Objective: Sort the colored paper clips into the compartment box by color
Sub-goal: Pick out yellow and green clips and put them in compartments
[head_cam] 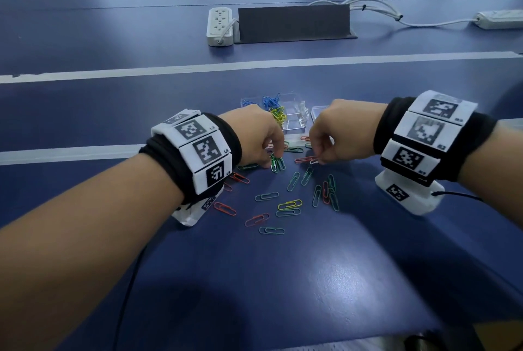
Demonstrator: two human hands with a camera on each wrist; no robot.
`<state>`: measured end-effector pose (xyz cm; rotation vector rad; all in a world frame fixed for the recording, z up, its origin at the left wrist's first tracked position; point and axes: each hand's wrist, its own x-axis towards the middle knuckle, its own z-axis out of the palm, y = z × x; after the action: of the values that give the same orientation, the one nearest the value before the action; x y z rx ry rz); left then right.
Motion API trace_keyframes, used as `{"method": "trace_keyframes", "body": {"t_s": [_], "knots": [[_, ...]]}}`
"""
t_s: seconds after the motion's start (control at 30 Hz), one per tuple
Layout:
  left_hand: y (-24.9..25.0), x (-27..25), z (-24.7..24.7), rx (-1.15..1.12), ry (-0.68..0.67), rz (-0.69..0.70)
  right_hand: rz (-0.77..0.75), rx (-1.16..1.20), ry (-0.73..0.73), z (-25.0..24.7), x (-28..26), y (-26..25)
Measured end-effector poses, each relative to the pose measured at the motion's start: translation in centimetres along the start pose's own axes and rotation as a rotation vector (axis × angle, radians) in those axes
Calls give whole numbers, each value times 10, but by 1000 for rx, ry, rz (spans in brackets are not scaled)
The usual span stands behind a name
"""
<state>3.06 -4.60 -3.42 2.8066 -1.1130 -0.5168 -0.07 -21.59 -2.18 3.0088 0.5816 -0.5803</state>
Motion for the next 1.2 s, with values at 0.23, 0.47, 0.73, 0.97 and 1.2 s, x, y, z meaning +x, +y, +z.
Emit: {"method": "trace_keyframes", "body": {"t_s": [0.23,0.47,0.73,0.97,1.2], "knots": [[5,-2,1,48,-3,70,13,68,111,4,-4,-2],[5,-4,3,122,3,77,-85,121,134,8,-10,-17],[-4,-13,5,-34,119,60,-73,121,136,10,-9,-34],[-14,-21,-1,3,85,-36,-114,102,168,4,5,-56],[-20,-35,0,14,45,-86,-243,60,29,7,16,-78]]}}
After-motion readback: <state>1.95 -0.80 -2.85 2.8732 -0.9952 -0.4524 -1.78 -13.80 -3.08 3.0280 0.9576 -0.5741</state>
